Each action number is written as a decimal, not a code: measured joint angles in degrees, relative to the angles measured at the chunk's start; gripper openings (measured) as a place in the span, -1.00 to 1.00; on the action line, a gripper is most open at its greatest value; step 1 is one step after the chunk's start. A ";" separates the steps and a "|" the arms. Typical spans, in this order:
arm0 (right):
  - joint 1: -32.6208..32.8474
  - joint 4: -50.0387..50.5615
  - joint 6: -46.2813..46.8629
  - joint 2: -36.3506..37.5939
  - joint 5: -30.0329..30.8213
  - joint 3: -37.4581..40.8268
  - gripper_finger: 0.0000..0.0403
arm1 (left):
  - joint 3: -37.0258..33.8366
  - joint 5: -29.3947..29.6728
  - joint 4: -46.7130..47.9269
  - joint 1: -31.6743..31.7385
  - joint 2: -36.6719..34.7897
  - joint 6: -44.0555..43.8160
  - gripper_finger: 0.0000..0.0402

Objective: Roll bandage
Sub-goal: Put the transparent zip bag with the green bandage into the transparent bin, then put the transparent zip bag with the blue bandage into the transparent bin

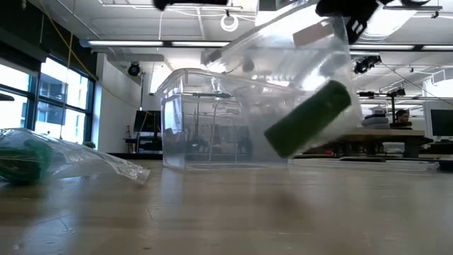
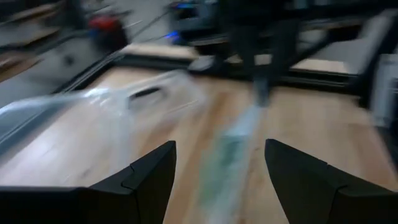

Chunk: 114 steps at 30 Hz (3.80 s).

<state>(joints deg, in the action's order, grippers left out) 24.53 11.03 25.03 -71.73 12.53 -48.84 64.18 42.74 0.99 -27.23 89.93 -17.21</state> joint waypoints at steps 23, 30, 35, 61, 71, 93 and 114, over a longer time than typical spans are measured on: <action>0.40 3.09 -4.60 -0.65 3.32 -4.35 -1.00 | -0.04 -13.76 -11.45 3.43 11.27 4.91 -0.58; 0.73 8.49 -0.23 1.49 3.90 -4.37 -0.94 | 9.51 -9.71 13.42 4.64 4.57 -0.92 -0.96; 2.34 14.52 3.44 4.19 8.11 -4.37 -0.87 | 19.85 -5.54 26.59 9.63 3.11 -4.32 -0.99; 12.66 16.65 3.20 4.98 21.94 -4.29 -0.86 | 22.45 -19.97 26.76 31.04 13.21 -9.42 -0.91; 12.66 16.01 3.47 4.98 21.86 -4.29 -0.86 | 22.45 -26.28 27.71 32.63 13.78 -0.49 -0.18; 12.64 13.61 2.08 4.59 22.73 -3.09 -0.86 | 21.95 -29.85 53.44 8.34 8.46 -2.76 -0.01; 12.60 9.73 0.43 4.51 23.91 -1.53 -0.86 | -4.44 -24.18 22.71 -5.24 11.41 13.90 0.00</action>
<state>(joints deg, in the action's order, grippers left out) 37.12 20.76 25.46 -67.22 36.45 -50.37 59.75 18.57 23.70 -32.47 101.33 -3.30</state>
